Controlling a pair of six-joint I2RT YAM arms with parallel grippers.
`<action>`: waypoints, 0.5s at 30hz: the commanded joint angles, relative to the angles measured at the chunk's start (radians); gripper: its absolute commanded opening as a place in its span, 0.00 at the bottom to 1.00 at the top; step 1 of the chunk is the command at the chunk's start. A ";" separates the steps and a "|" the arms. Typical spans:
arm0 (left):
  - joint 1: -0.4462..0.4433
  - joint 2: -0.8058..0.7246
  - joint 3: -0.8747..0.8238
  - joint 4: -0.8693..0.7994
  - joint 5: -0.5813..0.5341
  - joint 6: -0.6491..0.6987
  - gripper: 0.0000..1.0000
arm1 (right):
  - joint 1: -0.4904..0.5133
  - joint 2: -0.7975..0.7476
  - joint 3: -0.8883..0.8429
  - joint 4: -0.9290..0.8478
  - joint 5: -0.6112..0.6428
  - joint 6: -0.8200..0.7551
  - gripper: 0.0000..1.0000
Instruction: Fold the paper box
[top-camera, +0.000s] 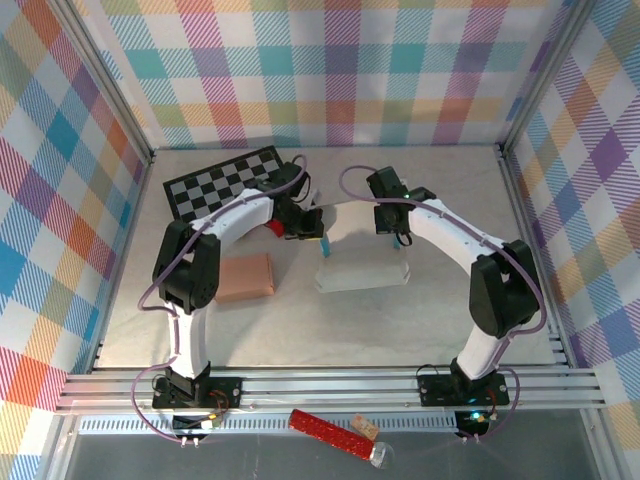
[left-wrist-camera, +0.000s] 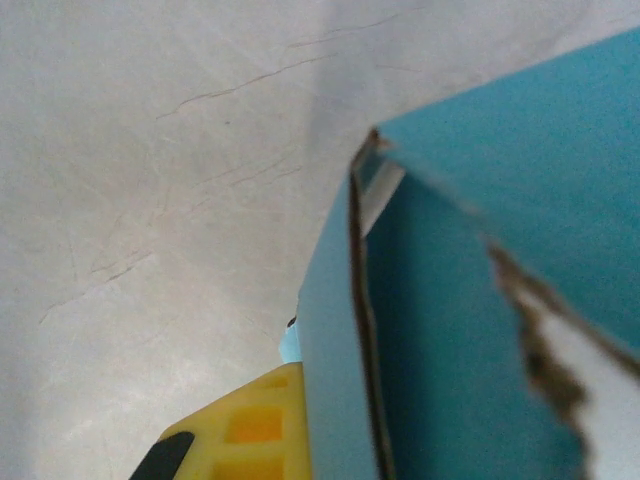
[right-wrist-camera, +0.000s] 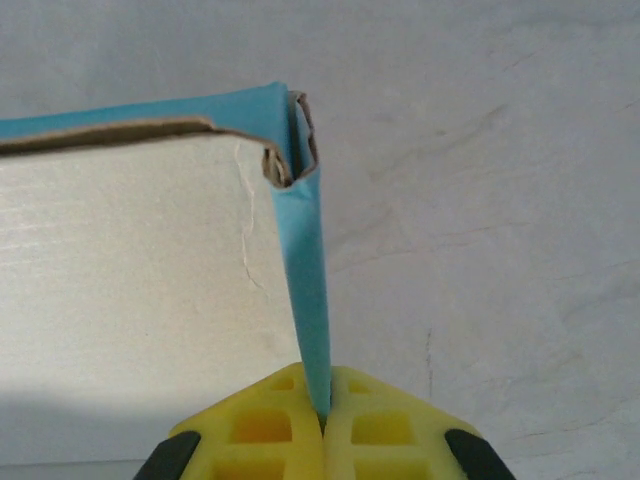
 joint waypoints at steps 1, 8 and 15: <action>0.002 0.036 -0.031 0.146 -0.006 -0.060 0.00 | 0.003 0.022 -0.022 0.030 -0.046 0.040 0.00; -0.027 0.086 -0.038 0.183 -0.017 -0.063 0.10 | 0.004 0.065 -0.039 0.034 -0.049 0.011 0.00; -0.030 0.094 -0.048 0.223 -0.054 -0.066 0.16 | 0.005 0.083 -0.037 0.030 -0.049 0.007 0.00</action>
